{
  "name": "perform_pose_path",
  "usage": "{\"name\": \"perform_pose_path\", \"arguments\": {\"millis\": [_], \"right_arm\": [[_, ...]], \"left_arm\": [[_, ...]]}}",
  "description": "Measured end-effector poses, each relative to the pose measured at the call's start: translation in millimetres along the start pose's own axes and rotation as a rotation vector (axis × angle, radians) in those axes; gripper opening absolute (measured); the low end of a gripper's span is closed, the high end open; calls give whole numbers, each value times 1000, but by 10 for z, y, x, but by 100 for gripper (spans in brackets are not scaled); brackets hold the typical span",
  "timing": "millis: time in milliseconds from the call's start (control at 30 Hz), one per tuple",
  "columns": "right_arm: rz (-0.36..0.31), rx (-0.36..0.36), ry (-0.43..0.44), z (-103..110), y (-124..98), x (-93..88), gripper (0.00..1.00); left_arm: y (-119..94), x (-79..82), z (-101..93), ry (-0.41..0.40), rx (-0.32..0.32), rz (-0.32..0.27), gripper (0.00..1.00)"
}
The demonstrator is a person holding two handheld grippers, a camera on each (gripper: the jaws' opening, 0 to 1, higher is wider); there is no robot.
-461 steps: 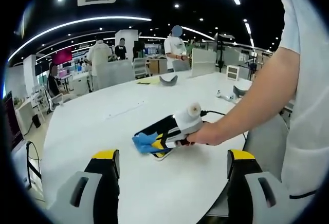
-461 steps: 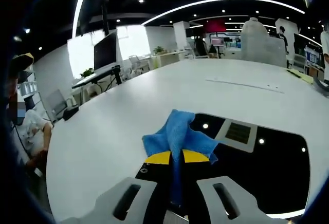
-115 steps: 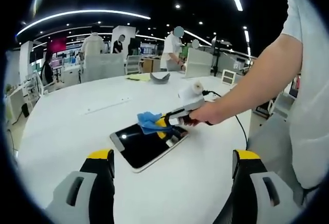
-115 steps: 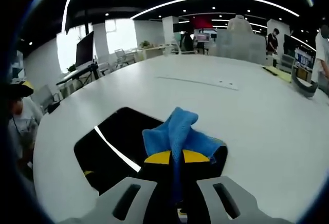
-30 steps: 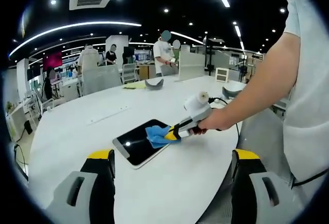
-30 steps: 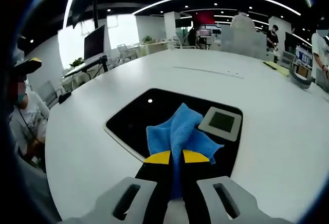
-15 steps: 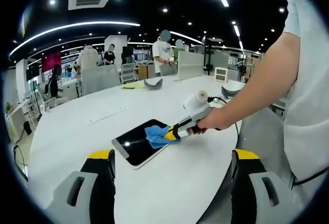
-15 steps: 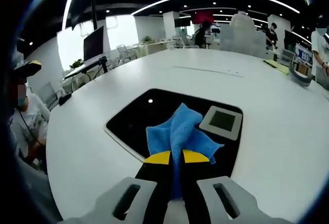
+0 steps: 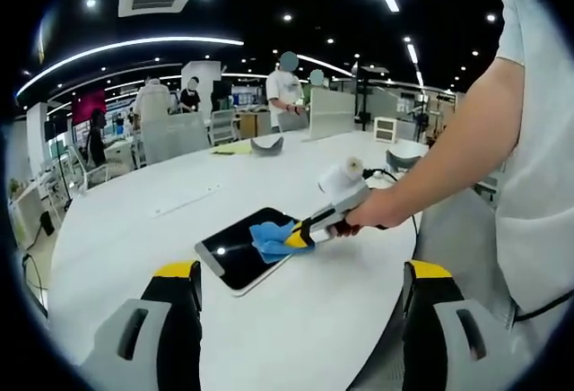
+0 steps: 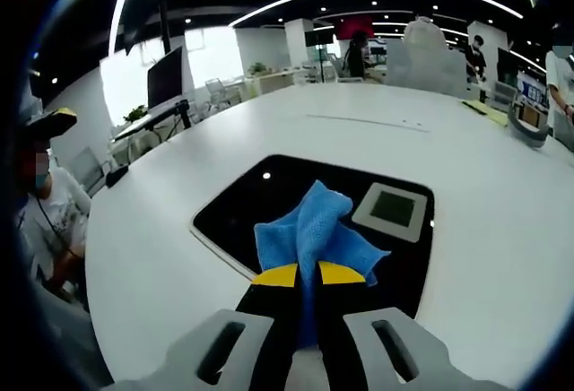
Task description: Wipe the mirror surface with the cleaning cloth until all visible marks leave the cleaned area.
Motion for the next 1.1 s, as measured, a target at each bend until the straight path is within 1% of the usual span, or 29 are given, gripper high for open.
{"name": "perform_pose_path", "arguments": {"millis": [133, 233, 267, 300, 333, 433, 567, 700, 800, 900, 1000, 1067, 1100], "right_arm": [[0, 10, 0, 54, 30, 12, 2], [-2, 17, 6, 88, 51, 19, 2], [-3, 20, 10, 99, 58, 22, 2], [-10, 25, 44, 121, 69, 24, 2], [-12, 27, 54, 128, 76, 28, 2], [-14, 33, 54, 193, 125, 55, 2], [-21, 33, 66, 226, 171, 73, 2], [-20, 13, 42, 253, 197, 89, 1], [-22, 8, 47, 249, 202, 94, 1], [-14, 2, -13, 245, 218, 109, 1], [-9, -10, -1, 238, 249, 136, 1], [-8, -25, -19, 245, 270, 149, 1], [-10, -31, -4, 234, 282, 156, 1]], "left_arm": [[21, -20, 19, 5, -3, 7, 94], [36, -10, 29, 2, -7, 2, 94], [43, -10, 33, 2, -8, 2, 94], [51, -11, 34, 3, -9, 4, 94], [53, -9, 35, 4, -10, 3, 94], [68, -11, 37, 2, -15, 5, 93], [82, -15, 63, -1, -19, 6, 93], [92, -20, 87, -4, -19, 6, 93], [104, -32, 98, -7, -20, 8, 93], [125, -48, 104, -13, -28, 10, 93], [130, -54, 108, -15, -29, 10, 93], [133, -63, 118, -16, -30, 14, 93], [128, -61, 128, -14, -28, 13, 93]]}}
Point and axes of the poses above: the point that each gripper's makers call its tool centre point, and the gripper's own axes: y roughly forward along the fingers, z roughly to its left, x roughly out of its top, the point moved 7 cm from there along -y, roughly backward along the fingers
